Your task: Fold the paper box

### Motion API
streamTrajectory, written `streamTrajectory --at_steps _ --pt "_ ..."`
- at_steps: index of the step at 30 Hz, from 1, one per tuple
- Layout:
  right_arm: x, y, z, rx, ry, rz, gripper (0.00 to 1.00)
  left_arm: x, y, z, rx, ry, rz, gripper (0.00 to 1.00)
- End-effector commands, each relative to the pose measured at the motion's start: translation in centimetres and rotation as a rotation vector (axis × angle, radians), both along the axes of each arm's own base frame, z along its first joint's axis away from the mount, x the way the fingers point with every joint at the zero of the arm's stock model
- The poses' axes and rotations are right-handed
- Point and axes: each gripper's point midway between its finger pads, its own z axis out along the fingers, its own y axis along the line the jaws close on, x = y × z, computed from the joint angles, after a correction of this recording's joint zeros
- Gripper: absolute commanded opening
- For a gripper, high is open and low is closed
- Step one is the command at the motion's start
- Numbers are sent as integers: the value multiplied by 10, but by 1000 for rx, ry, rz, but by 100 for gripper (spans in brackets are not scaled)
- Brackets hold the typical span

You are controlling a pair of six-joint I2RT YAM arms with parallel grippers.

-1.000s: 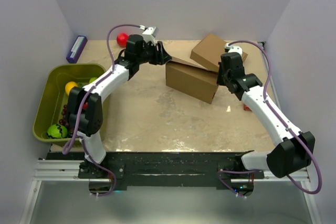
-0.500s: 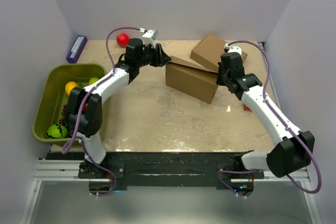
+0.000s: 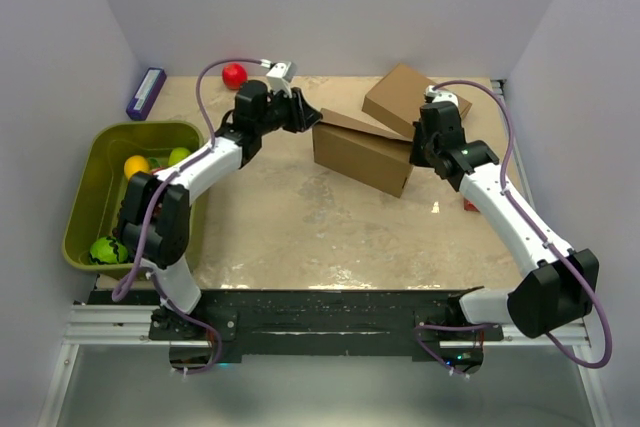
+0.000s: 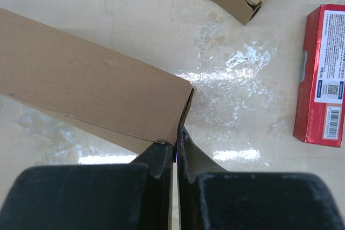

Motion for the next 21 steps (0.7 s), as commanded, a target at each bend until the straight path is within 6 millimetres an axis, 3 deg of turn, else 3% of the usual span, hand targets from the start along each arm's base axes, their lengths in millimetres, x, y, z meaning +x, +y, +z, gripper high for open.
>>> streamTrajectory --at_steps 1,15,18,21 --pt "-23 7 -38 8 163 32 0 -20 12 -39 56 125 13 31" --pt "-14 22 -52 119 122 -20 0 -40 3 -26 -28 128 -30 27" --pt "-14 25 -47 129 121 -7 8 -37 8 -29 -3 134 -6 27" --pt "-17 22 -36 114 118 -7 27 -30 15 -29 36 130 29 27"
